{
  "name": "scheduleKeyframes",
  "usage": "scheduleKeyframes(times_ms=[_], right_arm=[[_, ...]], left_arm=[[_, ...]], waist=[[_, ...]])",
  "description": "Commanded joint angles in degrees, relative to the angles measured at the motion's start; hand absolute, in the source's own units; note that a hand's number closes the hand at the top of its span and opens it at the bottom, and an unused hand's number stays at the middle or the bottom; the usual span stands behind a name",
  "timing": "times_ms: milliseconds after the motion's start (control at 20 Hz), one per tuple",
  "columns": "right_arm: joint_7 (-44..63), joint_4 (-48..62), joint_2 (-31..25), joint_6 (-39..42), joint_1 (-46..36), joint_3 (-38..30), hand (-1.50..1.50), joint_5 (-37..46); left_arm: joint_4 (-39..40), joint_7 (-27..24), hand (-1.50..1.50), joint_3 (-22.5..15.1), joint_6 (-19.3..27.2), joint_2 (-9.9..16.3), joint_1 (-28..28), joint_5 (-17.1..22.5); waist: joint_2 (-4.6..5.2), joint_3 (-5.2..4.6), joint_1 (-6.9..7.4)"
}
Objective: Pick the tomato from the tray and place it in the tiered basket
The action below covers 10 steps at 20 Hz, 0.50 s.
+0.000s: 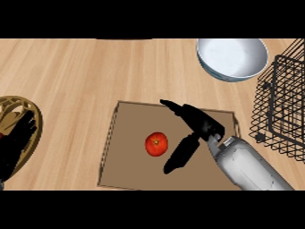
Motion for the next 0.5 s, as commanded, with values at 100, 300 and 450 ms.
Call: scheduleKeyframes(times_ms=[100, 300, 450], right_arm=[[6.4, -3.0, -1.6, 5.6, 2.0, -2.9, -1.5, 2.2], [10.7, -7.6, -2.0, 7.2, 5.2, -6.0, -1.5, 2.4], [5.3, -4.3, -2.0, 11.5, 7.3, -9.1, -1.5, 2.3]], left_arm=[[-3.3, 1.5, 0.0, 0.1, 0.9, -3.0, 1.2, -2.2], [-0.3, -0.4, 0.0, 2.1, -0.5, -3.8, 0.6, -2.9], [-0.7, 0.3, 0.0, 3.7, -2.4, -2.7, 1.6, -3.8]], waist=[[-0.02, 0.02, -0.08], [-0.04, 0.01, -0.31], [0.02, 0.03, -0.05]])
